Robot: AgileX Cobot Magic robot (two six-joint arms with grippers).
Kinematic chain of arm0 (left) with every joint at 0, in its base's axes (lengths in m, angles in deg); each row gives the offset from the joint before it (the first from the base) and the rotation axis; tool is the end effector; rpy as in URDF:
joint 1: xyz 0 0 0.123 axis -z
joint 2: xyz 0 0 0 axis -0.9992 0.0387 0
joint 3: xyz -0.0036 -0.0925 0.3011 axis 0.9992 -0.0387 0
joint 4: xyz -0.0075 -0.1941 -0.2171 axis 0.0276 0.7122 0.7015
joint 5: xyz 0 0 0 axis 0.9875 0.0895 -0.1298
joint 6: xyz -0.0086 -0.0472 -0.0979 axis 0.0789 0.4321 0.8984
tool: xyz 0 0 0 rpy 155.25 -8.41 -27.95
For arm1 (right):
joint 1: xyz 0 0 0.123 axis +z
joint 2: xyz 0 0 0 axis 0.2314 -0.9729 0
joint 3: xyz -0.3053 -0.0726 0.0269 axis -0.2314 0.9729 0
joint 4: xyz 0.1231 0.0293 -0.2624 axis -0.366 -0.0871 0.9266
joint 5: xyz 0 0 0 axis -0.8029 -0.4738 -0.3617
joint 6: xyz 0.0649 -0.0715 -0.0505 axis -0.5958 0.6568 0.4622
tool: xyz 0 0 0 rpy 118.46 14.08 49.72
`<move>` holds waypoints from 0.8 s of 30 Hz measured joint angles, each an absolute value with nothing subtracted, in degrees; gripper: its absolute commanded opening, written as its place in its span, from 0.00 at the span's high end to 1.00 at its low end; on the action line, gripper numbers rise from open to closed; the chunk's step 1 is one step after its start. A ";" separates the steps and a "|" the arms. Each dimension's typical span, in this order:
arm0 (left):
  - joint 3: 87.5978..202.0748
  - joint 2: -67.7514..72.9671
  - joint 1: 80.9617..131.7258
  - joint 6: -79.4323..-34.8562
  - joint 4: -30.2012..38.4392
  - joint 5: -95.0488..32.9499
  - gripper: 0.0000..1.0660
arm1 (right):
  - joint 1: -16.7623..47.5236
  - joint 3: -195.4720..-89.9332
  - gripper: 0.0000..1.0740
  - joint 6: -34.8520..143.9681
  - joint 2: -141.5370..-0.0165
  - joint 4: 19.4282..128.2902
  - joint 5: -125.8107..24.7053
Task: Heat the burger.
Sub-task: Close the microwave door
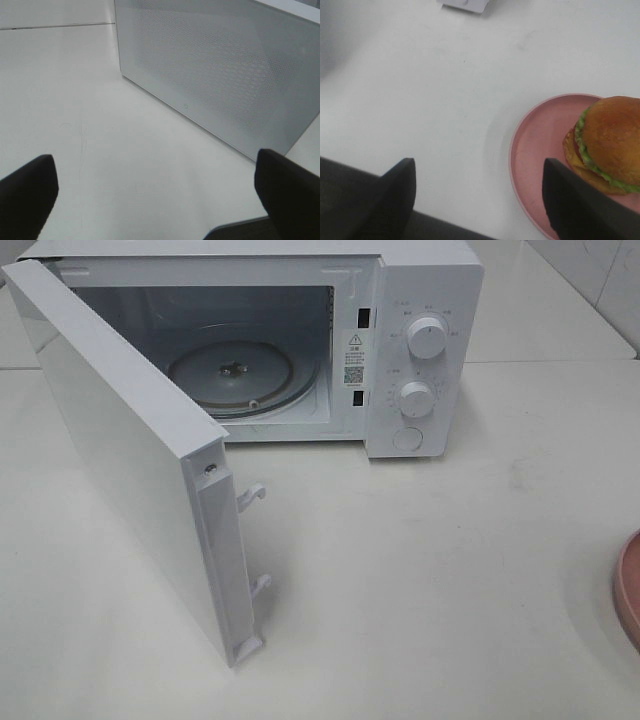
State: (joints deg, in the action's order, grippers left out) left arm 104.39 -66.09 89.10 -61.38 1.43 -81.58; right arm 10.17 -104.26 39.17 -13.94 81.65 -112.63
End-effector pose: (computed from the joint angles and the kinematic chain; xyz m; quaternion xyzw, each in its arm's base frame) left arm 0.0105 -0.0201 0.2951 0.0748 0.8430 -0.0730 0.5277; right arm 0.0517 0.0091 0.2888 -0.1037 0.8842 0.0699 0.4501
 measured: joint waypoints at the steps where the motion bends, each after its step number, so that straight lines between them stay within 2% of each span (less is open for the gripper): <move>1: 104.39 -66.09 89.10 -61.38 1.43 -81.58 0.06 | 7.70 -103.86 0.35 40.15 -12.11 81.02 -112.00; 7: 104.39 -66.09 89.10 -61.38 1.43 -81.58 0.06 | 1.11 -103.80 0.35 41.41 -7.24 79.76 -111.60; 15: 104.39 -66.09 89.10 -61.38 1.43 -81.58 0.06 | -4.16 -103.68 0.35 41.52 -1.96 79.59 -111.60; 24: 104.39 -66.09 89.10 -61.38 1.43 -81.58 0.06 | -4.84 -103.68 0.36 41.58 -1.91 79.53 -111.60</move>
